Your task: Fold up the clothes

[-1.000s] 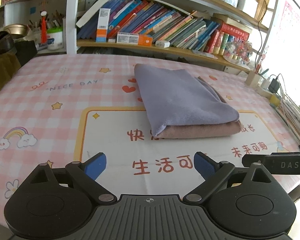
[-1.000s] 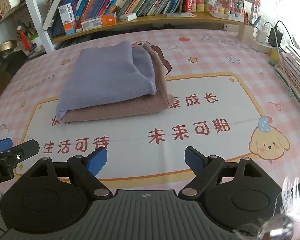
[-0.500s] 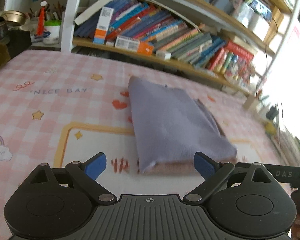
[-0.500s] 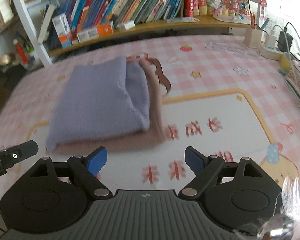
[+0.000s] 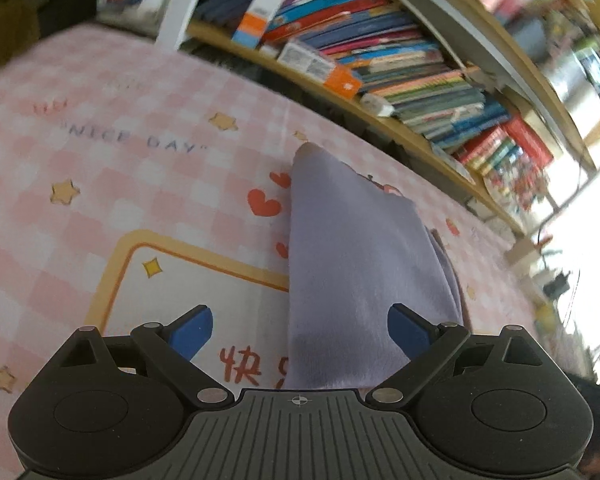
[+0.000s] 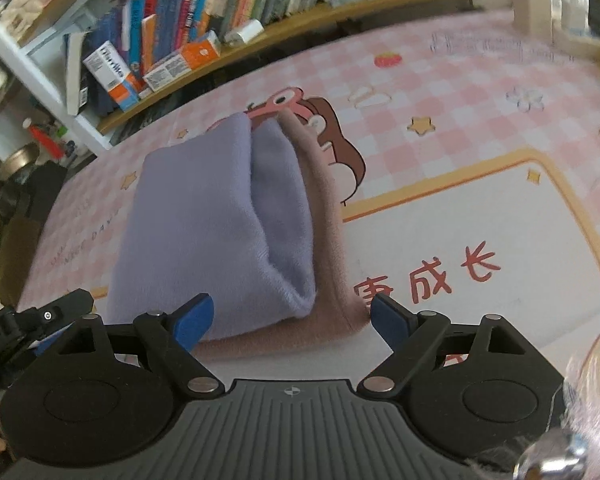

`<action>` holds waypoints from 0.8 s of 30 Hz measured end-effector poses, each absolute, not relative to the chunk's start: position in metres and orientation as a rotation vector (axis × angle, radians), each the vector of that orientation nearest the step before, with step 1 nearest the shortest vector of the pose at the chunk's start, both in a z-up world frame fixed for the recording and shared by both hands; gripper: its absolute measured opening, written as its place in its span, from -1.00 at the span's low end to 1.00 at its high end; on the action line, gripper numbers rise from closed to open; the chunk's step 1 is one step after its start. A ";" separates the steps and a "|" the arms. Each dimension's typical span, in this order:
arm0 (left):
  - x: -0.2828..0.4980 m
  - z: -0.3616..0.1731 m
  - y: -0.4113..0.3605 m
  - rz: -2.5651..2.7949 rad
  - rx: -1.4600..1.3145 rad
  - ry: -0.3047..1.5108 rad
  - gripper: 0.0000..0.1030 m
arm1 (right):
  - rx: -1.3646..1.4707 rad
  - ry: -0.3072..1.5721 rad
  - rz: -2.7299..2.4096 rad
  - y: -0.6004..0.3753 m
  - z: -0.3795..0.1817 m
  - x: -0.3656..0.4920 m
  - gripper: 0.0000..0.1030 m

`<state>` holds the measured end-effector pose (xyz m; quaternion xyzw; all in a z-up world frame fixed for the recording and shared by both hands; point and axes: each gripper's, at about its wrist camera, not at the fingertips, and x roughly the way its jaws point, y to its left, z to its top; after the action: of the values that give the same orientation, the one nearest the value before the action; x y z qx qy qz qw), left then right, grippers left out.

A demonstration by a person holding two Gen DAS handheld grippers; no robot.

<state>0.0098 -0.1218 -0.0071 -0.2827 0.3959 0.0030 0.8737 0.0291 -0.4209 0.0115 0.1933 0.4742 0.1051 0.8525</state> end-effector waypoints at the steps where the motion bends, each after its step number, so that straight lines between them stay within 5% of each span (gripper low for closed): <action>1: 0.013 -0.008 -0.120 0.008 -0.612 0.825 0.87 | 0.432 1.012 0.225 -0.424 0.009 0.033 0.66; 13: 0.039 -0.025 -0.120 0.011 -0.664 0.877 0.83 | 0.580 1.092 0.307 -0.437 -0.007 0.068 0.59; 17: 0.046 -0.030 -0.123 -0.002 -0.684 0.892 0.80 | 0.584 1.094 0.339 -0.439 -0.010 0.077 0.41; 22: 0.055 -0.033 -0.127 -0.025 -0.720 0.898 0.58 | 0.576 1.092 0.379 -0.440 -0.013 0.087 0.31; 24: 0.058 -0.036 -0.129 -0.051 -0.760 0.905 0.23 | 0.557 1.092 0.396 -0.439 -0.014 0.090 0.23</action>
<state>0.0578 -0.1291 -0.0359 -0.3583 0.4264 -0.0238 0.8302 0.0902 -0.4388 -0.0136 0.2595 0.5090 0.1848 0.7997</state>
